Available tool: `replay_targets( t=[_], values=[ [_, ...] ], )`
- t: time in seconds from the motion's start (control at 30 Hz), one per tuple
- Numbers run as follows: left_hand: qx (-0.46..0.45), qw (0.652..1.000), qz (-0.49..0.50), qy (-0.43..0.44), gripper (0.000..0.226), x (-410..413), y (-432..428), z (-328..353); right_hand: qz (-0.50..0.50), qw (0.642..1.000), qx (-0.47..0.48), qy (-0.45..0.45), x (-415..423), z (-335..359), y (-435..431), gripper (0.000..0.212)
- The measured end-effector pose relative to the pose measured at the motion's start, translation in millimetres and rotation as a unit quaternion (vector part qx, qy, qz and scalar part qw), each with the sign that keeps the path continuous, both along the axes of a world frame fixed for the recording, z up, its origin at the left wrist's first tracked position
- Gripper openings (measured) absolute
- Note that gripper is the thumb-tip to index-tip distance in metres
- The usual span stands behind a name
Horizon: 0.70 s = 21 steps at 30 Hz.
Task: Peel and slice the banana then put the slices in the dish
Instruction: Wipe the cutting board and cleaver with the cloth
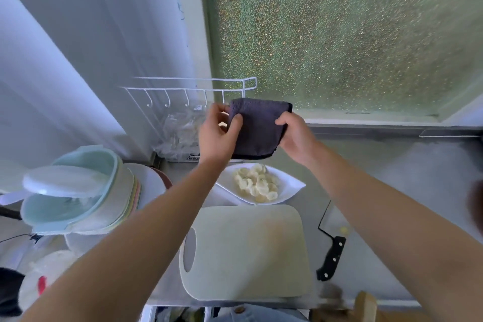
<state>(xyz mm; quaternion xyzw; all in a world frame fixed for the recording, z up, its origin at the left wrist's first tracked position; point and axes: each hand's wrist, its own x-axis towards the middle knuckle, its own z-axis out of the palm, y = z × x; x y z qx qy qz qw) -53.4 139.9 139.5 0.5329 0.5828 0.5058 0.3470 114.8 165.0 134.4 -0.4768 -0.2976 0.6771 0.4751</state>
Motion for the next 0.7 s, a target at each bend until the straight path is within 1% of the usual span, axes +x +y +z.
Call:
replay_targets(
  t=[0.07, 0.1, 0.2, 0.27, 0.3, 0.33, 0.37, 0.43, 0.5, 0.53, 0.6, 0.7],
  values=[
    [0.027, 0.997, 0.056, 0.037, 0.013, -4.5, 15.0, 21.1, -0.019, 0.999, 0.044, -0.001, -9.4, 20.3, 13.6, 0.046],
    [0.031, 0.995, 0.079, 0.047, 0.015, -6.9, 23.4, 31.5, -0.032, 0.997, 0.068, -0.004, -13.7, 29.2, 21.6, 0.042],
    [0.009, 0.992, 0.119, 0.043, 0.029, -12.9, 47.5, 56.3, -0.102, 0.99, 0.098, -0.026, -25.8, 49.8, 46.2, 0.043],
    [-0.012, 0.993, 0.112, 0.047, 0.031, -16.9, 61.4, 64.3, -0.135, 0.982, 0.111, -0.072, -31.8, 53.5, 59.9, 0.04],
    [-0.016, 0.992, 0.098, 0.074, 0.029, -19.0, 67.3, 64.2, -0.141, 0.976, 0.123, -0.116, -34.0, 52.5, 65.8, 0.038],
    [-0.021, 0.989, 0.08, 0.126, 0.026, -21.1, 72.4, 61.5, -0.138, 0.965, 0.139, -0.172, -35.1, 50.2, 71.2, 0.036],
    [-0.032, 0.978, 0.066, 0.195, 0.024, -22.6, 75.4, 56.7, -0.131, 0.951, 0.159, -0.23, -36.3, 47.6, 75.1, 0.032],
    [-0.048, 0.945, 0.06, 0.318, 0.024, -24.4, 76.7, 43.7, -0.117, 0.913, 0.204, -0.334, -38.6, 41.6, 80.1, 0.026],
    [-0.03, 0.92, 0.071, 0.385, 0.027, -23.3, 73.5, 34.7, -0.114, 0.876, 0.239, -0.404, -39.5, 33.8, 83.4, 0.025],
    [-0.019, 0.913, 0.076, 0.401, 0.028, -22.6, 72.3, 32.2, -0.104, 0.867, 0.239, -0.425, -39.1, 29.8, 84.5, 0.025],
    [-0.009, 0.906, 0.076, 0.416, 0.029, -20.6, 70.8, 31.5, -0.067, 0.878, 0.217, -0.421, -36.8, 24.6, 83.7, 0.026],
    [0.029, 0.898, 0.075, 0.432, 0.03, -16.2, 65.3, 28.5, -0.052, 0.904, 0.205, -0.372, -30.1, 25.1, 76.2, 0.029]
  ],
)
